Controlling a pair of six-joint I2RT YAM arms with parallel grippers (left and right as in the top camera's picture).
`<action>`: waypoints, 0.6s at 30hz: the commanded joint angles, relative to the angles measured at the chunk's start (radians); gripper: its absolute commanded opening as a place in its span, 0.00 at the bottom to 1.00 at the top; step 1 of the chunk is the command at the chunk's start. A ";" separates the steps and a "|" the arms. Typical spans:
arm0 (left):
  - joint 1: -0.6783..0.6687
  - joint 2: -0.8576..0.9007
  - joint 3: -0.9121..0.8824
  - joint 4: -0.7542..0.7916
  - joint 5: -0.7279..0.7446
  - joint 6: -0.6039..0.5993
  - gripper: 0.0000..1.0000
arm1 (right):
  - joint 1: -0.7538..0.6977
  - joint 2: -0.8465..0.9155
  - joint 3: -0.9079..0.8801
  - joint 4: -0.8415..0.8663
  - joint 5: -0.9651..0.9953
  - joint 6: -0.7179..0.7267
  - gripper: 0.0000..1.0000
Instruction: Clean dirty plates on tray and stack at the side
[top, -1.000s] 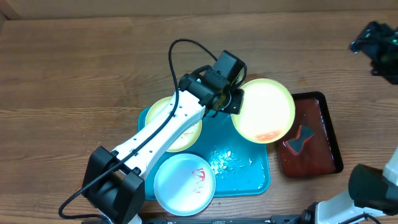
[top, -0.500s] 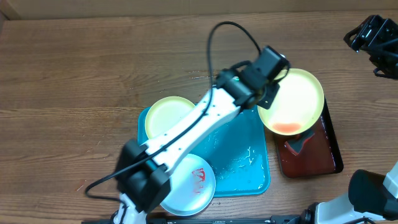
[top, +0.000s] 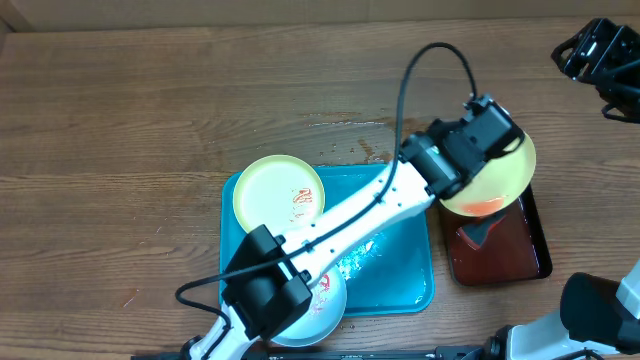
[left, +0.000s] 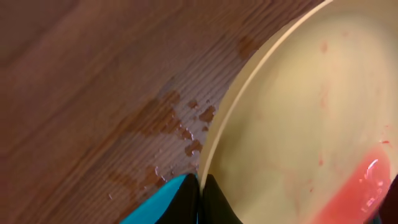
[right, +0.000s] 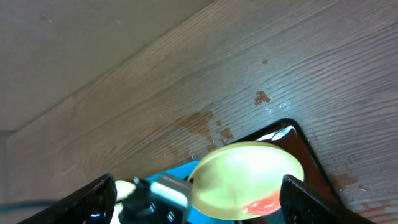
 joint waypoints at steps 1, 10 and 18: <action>-0.023 -0.002 0.026 0.012 -0.145 0.072 0.04 | 0.002 -0.023 0.027 0.011 -0.007 -0.011 0.87; -0.122 -0.002 0.026 0.083 -0.408 0.263 0.04 | 0.002 -0.023 0.027 0.029 -0.034 -0.011 0.90; -0.171 0.001 0.026 0.091 -0.463 0.301 0.04 | -0.025 -0.023 0.027 0.038 -0.045 -0.016 0.93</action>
